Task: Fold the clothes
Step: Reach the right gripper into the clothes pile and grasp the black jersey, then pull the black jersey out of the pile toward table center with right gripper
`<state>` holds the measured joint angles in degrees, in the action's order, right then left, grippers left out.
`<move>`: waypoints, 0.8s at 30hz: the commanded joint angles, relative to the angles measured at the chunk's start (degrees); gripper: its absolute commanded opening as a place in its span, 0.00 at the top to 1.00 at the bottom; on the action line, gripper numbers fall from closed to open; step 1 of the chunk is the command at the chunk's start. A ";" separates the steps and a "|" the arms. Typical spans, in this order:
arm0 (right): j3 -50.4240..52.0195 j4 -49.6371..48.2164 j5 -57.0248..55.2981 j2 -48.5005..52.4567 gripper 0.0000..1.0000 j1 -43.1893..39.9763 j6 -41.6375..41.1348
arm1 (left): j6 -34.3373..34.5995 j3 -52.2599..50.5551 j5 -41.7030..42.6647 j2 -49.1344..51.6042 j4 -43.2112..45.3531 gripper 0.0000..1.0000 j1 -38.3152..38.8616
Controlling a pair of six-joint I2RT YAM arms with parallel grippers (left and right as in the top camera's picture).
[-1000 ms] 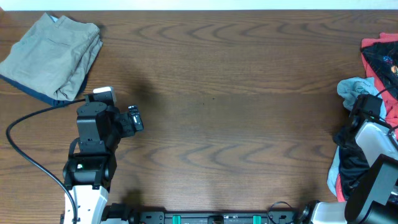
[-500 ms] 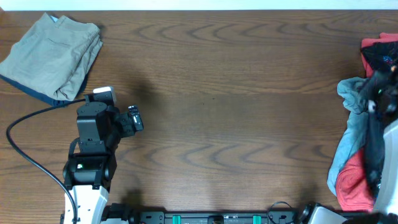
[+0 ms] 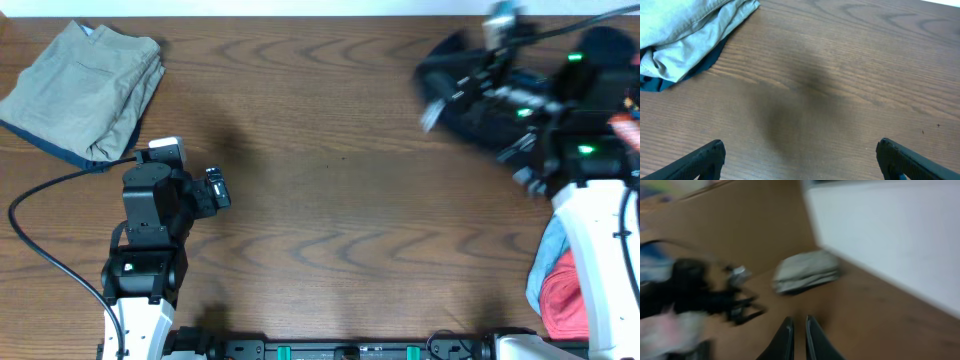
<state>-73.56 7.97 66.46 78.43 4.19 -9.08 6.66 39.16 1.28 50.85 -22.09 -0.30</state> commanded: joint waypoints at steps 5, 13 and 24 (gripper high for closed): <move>-0.48 12.76 -11.85 5.25 0.11 7.56 0.61 | 0.55 1.57 -0.24 0.07 0.09 0.03 0.11; -0.48 33.77 -65.88 5.97 0.01 6.32 0.55 | 0.57 1.57 -0.26 0.07 0.72 0.02 0.11; 2.32 42.97 -79.19 10.51 0.01 5.66 5.31 | 1.18 1.57 -0.24 0.85 0.70 0.02 0.11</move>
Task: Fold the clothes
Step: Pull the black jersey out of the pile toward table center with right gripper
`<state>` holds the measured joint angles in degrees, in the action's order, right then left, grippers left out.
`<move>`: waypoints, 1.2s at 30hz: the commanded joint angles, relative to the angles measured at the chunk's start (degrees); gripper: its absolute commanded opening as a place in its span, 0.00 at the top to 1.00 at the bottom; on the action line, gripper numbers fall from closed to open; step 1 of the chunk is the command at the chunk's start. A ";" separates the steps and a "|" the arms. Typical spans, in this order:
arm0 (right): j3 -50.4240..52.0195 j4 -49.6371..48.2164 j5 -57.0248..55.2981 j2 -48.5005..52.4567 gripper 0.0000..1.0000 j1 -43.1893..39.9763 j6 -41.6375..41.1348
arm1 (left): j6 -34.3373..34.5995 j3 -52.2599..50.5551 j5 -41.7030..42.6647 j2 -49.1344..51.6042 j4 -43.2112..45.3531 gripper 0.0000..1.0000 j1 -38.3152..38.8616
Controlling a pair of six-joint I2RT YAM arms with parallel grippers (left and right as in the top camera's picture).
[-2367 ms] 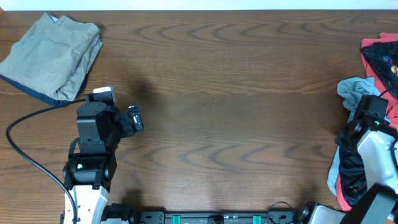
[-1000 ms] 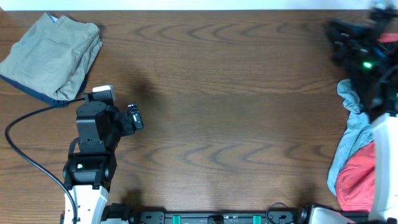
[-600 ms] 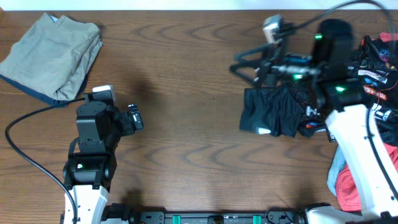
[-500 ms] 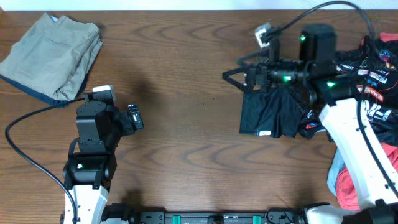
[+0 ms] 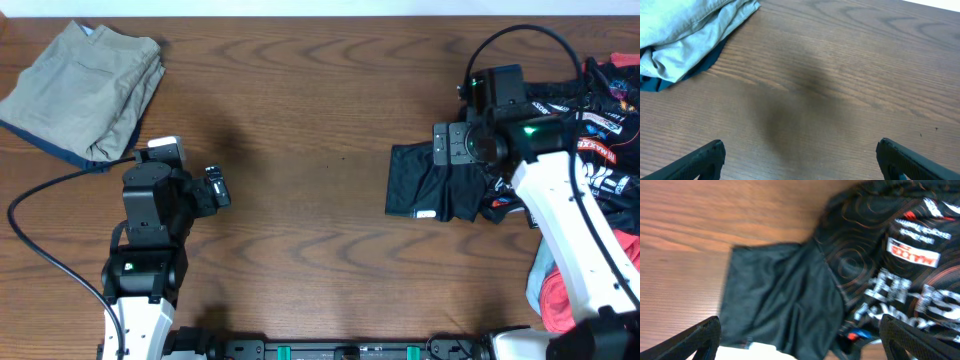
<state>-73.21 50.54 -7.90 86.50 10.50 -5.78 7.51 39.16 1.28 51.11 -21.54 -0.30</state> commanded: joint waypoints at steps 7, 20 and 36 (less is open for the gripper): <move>7.58 -2.54 -8.92 9.14 0.01 -3.02 0.02 | 0.31 1.57 -0.26 0.98 0.15 0.02 0.11; 9.60 -7.21 -1.77 20.48 0.01 -6.16 -1.11 | 0.31 1.57 -0.26 0.98 0.17 0.02 0.11; -3.78 2.36 10.05 15.80 0.99 -6.10 0.15 | 0.31 1.57 -0.26 0.98 0.74 0.02 0.11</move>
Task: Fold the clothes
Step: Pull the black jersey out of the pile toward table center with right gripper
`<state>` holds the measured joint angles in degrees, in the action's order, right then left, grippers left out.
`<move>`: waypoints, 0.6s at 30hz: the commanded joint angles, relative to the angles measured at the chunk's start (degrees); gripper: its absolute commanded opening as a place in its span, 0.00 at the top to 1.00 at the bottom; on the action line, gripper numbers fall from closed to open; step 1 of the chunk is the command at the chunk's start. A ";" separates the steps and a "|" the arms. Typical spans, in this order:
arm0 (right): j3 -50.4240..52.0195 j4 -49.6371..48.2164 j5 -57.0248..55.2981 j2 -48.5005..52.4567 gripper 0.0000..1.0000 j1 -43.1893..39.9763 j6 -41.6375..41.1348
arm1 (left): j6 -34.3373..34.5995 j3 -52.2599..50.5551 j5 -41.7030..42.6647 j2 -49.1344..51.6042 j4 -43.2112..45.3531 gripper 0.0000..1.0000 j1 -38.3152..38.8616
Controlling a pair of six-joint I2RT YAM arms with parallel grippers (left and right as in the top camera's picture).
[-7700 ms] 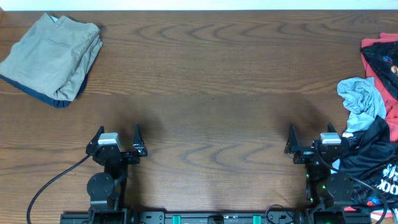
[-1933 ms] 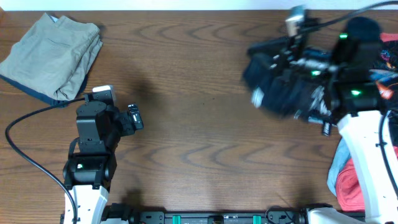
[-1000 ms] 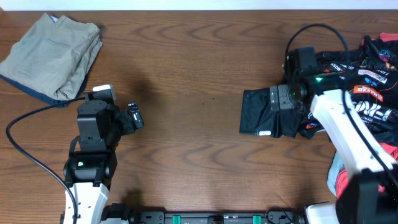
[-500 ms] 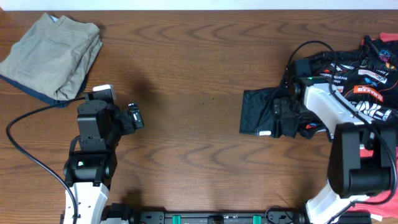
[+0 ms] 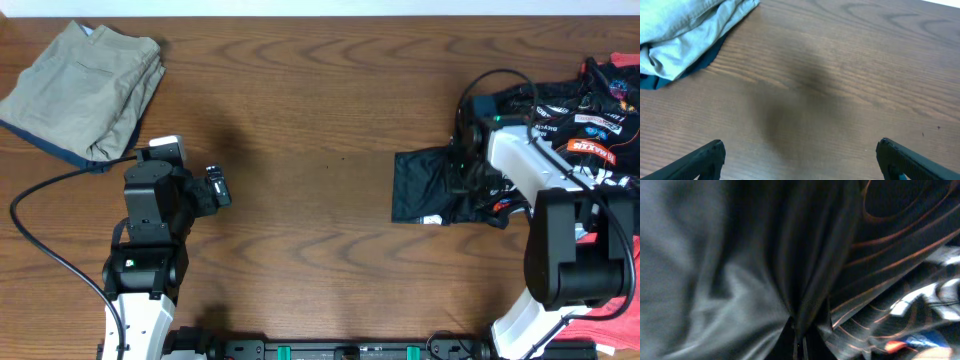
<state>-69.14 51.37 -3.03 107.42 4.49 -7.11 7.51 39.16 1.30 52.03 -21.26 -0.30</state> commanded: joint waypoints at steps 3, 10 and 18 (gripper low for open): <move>-16.50 4.87 18.67 -8.85 0.99 1.05 6.84 | 0.31 1.57 -0.28 0.07 1.01 0.02 0.11; -23.06 5.42 37.55 -13.66 0.99 9.75 11.08 | 0.31 1.57 -0.28 0.07 1.01 0.02 0.11; -22.95 1.27 29.20 -12.17 0.46 19.26 10.80 | 0.33 1.57 -0.28 0.07 1.01 0.02 0.11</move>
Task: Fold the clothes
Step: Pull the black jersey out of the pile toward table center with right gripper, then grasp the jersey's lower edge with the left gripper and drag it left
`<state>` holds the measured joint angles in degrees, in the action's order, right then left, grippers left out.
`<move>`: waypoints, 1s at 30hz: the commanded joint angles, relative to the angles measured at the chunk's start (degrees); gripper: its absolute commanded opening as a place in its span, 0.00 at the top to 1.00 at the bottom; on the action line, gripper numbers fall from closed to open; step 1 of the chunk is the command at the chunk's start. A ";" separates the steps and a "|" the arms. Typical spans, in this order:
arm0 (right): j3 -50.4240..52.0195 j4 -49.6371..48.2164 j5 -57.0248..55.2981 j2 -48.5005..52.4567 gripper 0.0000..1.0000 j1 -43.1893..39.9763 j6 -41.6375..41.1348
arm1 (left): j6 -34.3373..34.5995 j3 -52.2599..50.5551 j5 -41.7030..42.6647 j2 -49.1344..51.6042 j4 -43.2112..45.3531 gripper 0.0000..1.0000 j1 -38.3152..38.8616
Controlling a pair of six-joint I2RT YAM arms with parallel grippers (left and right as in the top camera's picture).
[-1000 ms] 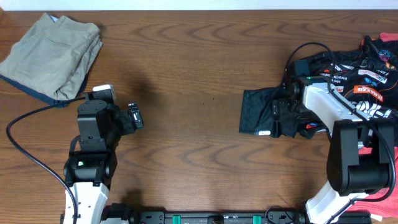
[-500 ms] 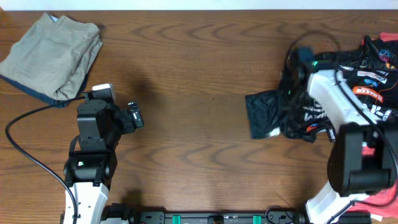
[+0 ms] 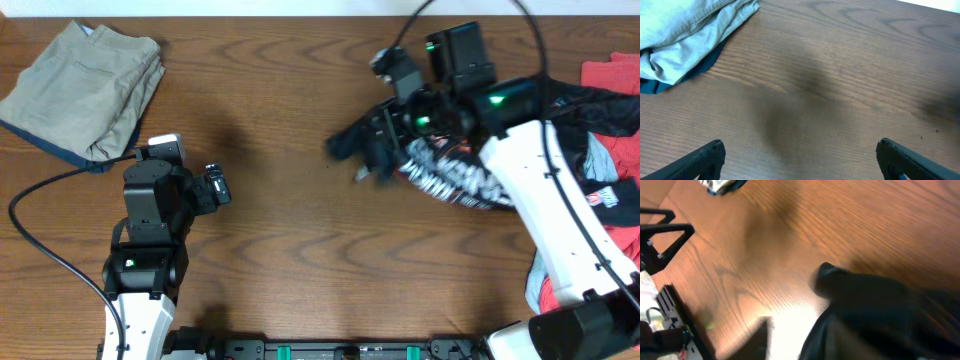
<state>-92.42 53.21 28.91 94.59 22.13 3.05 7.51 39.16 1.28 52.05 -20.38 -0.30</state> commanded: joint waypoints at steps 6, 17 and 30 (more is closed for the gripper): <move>0.33 0.35 -32.44 0.55 0.01 1.73 -14.29 | 0.61 1.57 -0.24 0.04 0.11 0.02 0.11; 0.33 9.68 -39.39 0.35 0.01 -8.11 -17.84 | 17.25 1.49 12.33 1.16 -0.35 0.02 0.13; 0.33 14.97 -38.51 0.35 0.01 -15.41 -17.81 | 29.94 1.09 18.43 20.70 3.15 0.02 10.25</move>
<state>-92.18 68.05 -9.23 95.22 7.35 -13.69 33.45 39.16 18.20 69.65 -18.22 7.66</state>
